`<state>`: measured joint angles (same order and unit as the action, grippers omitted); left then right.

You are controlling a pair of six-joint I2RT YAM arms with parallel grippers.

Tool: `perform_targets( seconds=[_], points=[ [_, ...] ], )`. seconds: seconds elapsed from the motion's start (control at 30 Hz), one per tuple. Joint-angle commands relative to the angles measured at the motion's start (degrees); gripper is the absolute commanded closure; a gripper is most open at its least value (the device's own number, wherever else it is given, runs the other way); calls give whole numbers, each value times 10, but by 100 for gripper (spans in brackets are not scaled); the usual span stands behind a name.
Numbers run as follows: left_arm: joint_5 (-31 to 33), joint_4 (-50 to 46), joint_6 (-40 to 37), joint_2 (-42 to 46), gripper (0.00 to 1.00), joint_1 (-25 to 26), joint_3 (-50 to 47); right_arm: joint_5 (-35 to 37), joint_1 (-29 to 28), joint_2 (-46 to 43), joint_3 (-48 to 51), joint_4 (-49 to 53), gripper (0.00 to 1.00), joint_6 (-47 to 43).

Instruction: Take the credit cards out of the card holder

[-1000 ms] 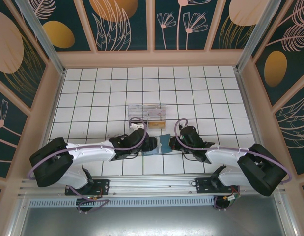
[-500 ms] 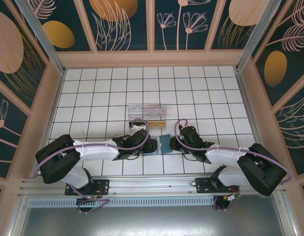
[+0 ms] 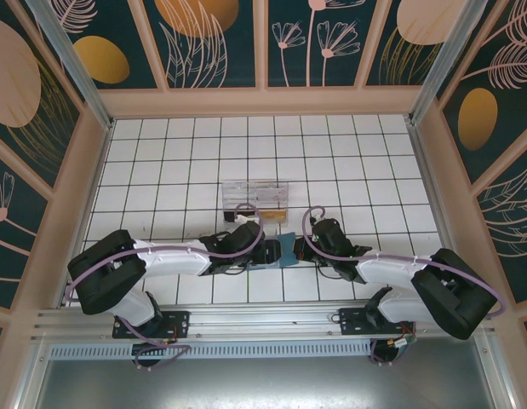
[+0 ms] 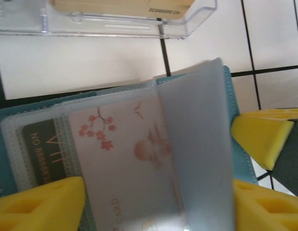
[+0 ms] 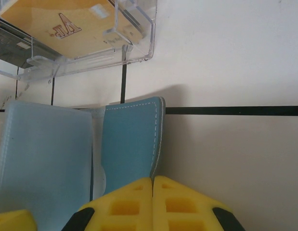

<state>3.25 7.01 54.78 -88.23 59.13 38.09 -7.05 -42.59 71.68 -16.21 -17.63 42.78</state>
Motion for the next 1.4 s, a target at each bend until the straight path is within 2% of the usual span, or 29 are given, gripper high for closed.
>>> perform_targets(
  seconds=[0.0, 0.03, 0.27, 0.6, 0.7, 0.77, 0.87, 1.0, 1.27, 1.33, 1.37],
  points=[
    [-21, 19, -11, 11, 6, -1, -7, 2, -7, 4, -1, 1, 99, 6],
    [-22, 20, -12, 11, 2, -1, -8, 2, -7, 4, -1, 1, 99, 6],
    [-26, 20, -15, 18, 1, -1, -10, 5, -7, 1, -1, 4, 98, 7],
    [-37, 25, -29, 50, 1, -1, -6, 27, -7, -25, -8, 29, 84, 1],
    [-35, 20, -32, 53, 1, -1, -6, 29, -7, -26, -12, 35, 75, -2],
    [-27, 12, -34, 53, 1, -1, -6, 36, -7, -31, -16, 48, 66, -6],
    [-25, 18, -42, 56, 1, -1, -6, 53, -7, -54, -22, 70, 58, -12],
    [-64, 57, -47, 30, 1, -1, 10, 69, -4, -83, -24, 85, 53, -16],
    [-101, 86, -58, -24, 3, -1, 56, 103, -2, -134, -10, 120, 15, -3],
    [-113, 96, -57, -38, 4, -1, 67, 111, 1, -146, -7, 130, 10, -1],
    [-118, 100, -57, -45, 4, -1, 72, 116, 2, -153, -6, 137, 2, 1]
  ],
)
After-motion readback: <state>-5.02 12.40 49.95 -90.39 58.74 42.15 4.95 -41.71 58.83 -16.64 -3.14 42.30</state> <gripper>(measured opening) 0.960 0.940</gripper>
